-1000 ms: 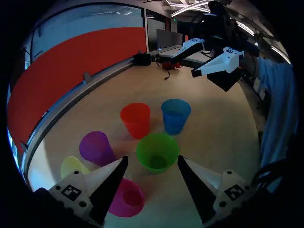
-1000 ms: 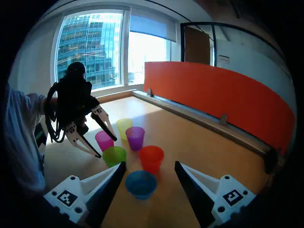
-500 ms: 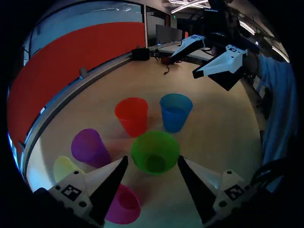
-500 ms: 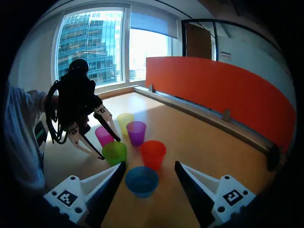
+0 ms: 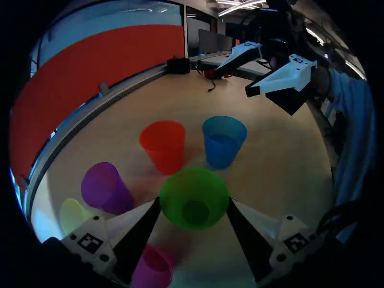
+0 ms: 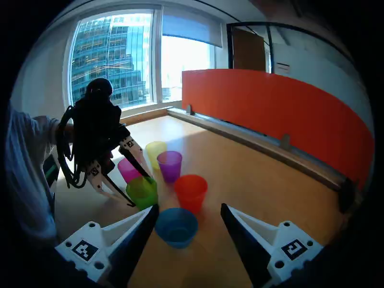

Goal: Pour water

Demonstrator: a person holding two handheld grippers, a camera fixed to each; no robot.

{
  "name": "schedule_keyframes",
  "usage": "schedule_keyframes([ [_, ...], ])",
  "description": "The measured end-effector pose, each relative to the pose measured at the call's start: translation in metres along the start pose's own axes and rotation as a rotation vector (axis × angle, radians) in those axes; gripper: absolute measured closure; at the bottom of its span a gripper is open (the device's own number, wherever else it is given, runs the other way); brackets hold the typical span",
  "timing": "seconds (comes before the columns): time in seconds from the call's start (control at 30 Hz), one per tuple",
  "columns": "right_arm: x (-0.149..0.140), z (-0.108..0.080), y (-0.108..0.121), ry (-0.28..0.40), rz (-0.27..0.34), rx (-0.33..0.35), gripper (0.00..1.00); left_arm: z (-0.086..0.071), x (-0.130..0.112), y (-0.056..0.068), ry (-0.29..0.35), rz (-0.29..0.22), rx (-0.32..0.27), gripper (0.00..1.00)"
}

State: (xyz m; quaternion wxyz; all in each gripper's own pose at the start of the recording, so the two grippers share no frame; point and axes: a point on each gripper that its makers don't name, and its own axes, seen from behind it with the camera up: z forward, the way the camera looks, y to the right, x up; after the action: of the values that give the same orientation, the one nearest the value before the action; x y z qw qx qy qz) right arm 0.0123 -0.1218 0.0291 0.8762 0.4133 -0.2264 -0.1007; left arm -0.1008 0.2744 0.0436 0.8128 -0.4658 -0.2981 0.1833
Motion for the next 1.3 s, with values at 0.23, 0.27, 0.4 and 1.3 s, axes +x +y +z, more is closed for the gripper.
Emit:
schedule_keyframes([
  [0.23, -0.003, -0.001, 0.002, 0.002, 0.008, -0.003, 0.00, 0.004, 0.000, -0.002, -0.002, 0.011, 0.020, 0.05],
  [0.27, -0.003, -0.001, 0.002, 0.002, 0.009, -0.002, 0.00, 0.004, 0.000, -0.002, -0.001, 0.012, 0.022, 0.08],
  [0.4, -0.004, -0.002, 0.002, 0.001, 0.009, -0.002, 0.00, 0.004, 0.000, -0.002, -0.001, 0.010, 0.020, 0.12],
  [1.3, -0.031, 0.011, -0.013, -0.086, -0.020, 0.010, 0.00, -0.063, 0.044, -0.004, 0.177, 0.006, 0.089, 0.13],
])
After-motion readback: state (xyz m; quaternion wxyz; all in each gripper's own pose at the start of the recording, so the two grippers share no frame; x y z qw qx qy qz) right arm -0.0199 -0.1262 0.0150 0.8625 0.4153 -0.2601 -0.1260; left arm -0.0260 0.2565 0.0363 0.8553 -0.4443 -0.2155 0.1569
